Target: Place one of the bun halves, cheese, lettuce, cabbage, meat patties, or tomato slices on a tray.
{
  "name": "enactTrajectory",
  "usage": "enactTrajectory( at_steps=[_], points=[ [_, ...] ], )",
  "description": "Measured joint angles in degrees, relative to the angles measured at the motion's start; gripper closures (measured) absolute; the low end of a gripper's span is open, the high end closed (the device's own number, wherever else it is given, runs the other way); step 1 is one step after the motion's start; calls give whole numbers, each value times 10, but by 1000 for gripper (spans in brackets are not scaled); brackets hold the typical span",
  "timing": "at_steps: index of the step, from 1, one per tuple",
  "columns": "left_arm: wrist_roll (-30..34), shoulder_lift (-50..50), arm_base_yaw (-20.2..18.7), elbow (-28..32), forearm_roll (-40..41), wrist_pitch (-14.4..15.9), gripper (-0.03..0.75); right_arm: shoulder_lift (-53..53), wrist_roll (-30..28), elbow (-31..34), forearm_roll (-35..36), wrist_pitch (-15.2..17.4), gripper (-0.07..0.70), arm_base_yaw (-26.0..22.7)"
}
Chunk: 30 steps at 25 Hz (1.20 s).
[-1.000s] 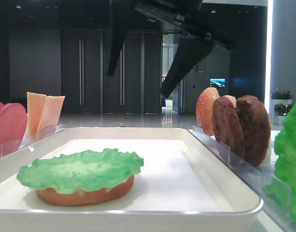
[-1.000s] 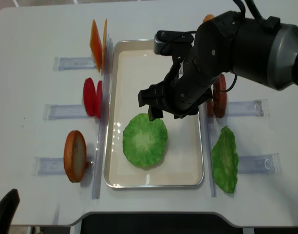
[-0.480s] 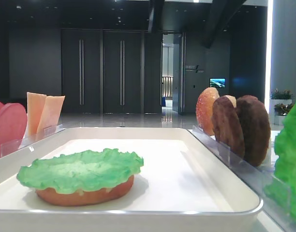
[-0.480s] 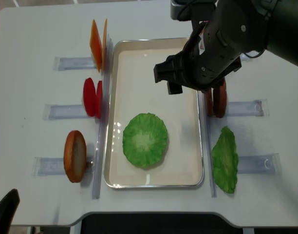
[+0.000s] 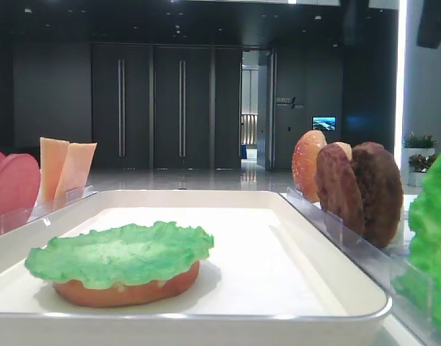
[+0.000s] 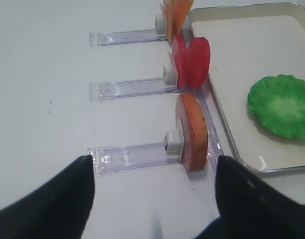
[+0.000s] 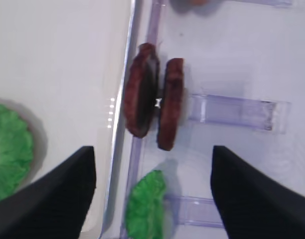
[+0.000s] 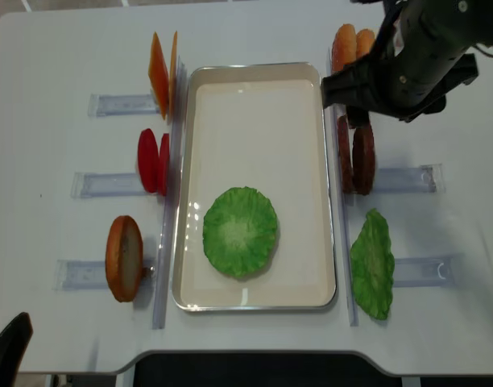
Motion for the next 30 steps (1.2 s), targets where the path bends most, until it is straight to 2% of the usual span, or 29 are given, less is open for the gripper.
enactTrajectory(
  at_steps=[8, 18, 25, 30],
  points=[
    [0, 0, 0, 0, 0, 0, 139, -32, -55, 0, -7, 44, 163, -106],
    [0, 0, 0, 0, 0, 0, 139, -71, -107, 0, -3, 49, 163, -239],
    [0, 0, 0, 0, 0, 0, 139, -110, -119, 4, -3, 51, 163, -266],
    [0, 0, 0, 0, 0, 0, 139, -184, -122, 60, -3, 50, 163, -266]
  ],
)
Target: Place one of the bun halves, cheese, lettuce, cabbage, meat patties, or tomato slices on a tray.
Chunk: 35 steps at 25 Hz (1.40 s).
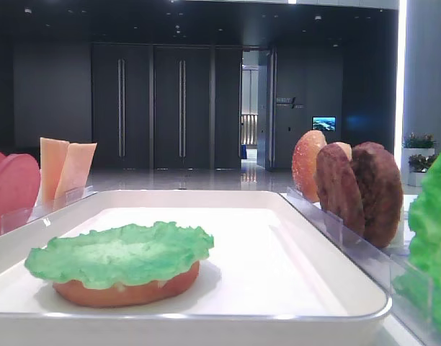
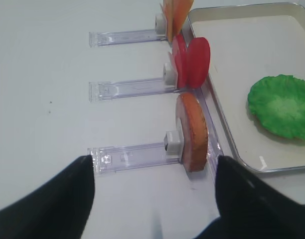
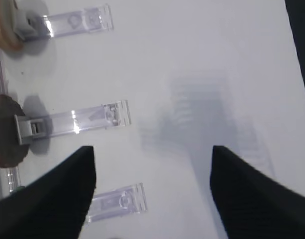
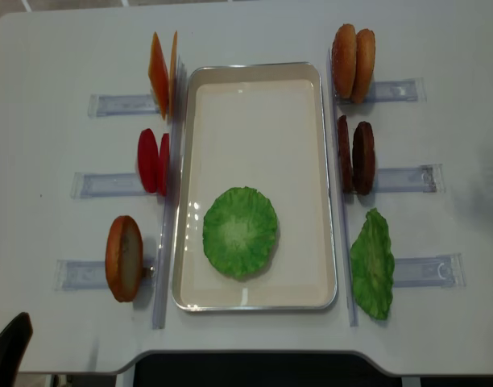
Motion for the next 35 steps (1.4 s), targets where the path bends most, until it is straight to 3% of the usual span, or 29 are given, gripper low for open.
enactTrajectory(
  at_steps=[5, 12, 25, 32, 35],
  points=[
    [0, 0, 0, 0, 0, 0, 139, -107, 0, 81, 8, 1, 163, 0],
    [0, 0, 0, 0, 0, 0, 139, -314, -29, 175, 75, 3, 163, 1],
    [0, 0, 0, 0, 0, 0, 139, -587, -70, 326, 56, 4, 163, 1],
    [0, 0, 0, 0, 0, 0, 139, -635, -119, 364, 61, -56, 181, 1],
    [0, 0, 0, 0, 0, 0, 139, -655, -135, 384, 75, -63, 211, 1]
  ],
)
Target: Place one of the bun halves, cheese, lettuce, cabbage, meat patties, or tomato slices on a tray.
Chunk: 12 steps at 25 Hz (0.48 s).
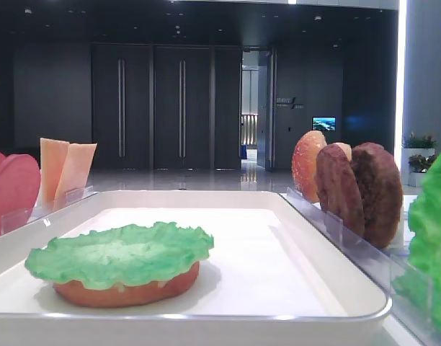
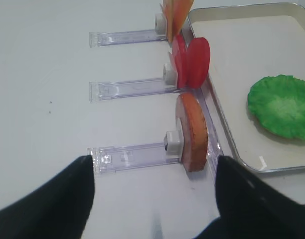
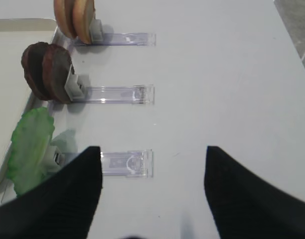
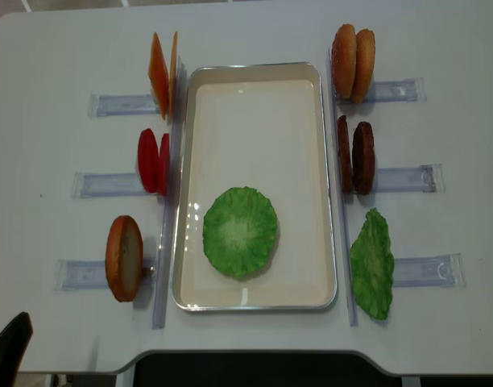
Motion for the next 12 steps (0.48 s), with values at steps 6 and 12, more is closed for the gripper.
enactTrajectory(
  at_steps=[6, 12],
  points=[
    [0, 0, 0, 0, 0, 0, 139, -36, -9, 2, 0, 1, 260, 0],
    [0, 0, 0, 0, 0, 0, 139, -38, -21, 13, 13, 10, 268, 0]
  ],
)
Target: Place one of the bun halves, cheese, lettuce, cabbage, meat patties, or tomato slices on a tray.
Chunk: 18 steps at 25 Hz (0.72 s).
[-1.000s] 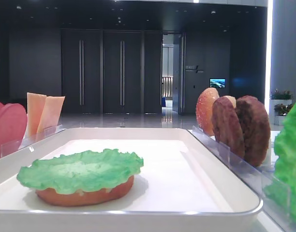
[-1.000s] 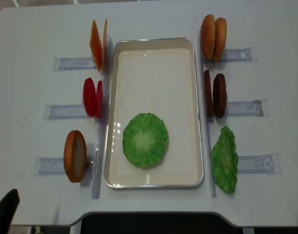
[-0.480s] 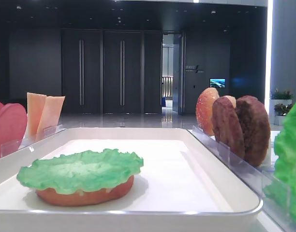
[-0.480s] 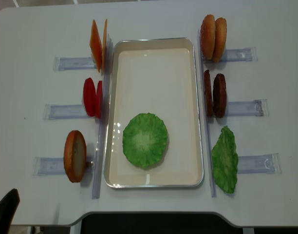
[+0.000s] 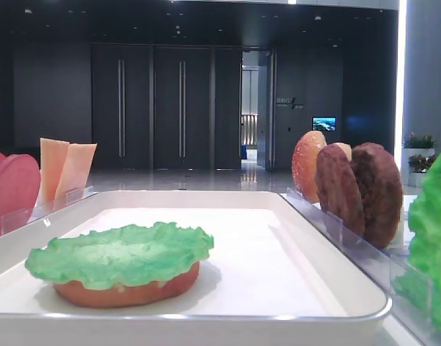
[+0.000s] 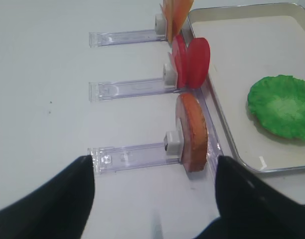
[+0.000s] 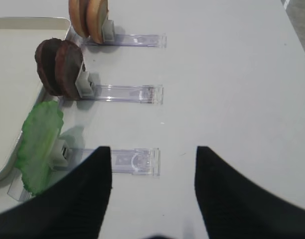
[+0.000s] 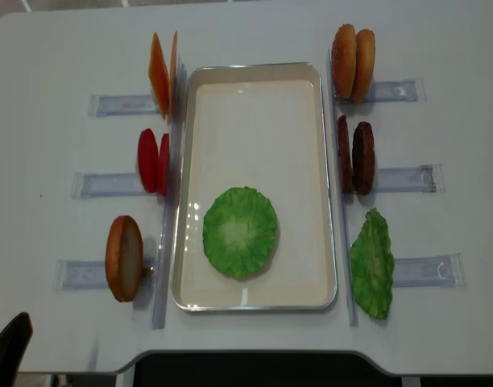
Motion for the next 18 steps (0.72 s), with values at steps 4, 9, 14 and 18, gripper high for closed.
enactTrajectory(
  at_steps=[4, 9, 14, 18],
  points=[
    [0, 0, 0, 0, 0, 0, 139, 0, -6, 0, 1, 1, 269, 0],
    [0, 0, 0, 0, 0, 0, 139, 0, -6, 0, 1, 1, 269, 0],
    [0, 0, 0, 0, 0, 0, 139, 0, -6, 0, -1, 1, 269, -11],
    [0, 0, 0, 0, 0, 0, 139, 0, -7, 0, -2, 1, 269, -43]
  ],
)
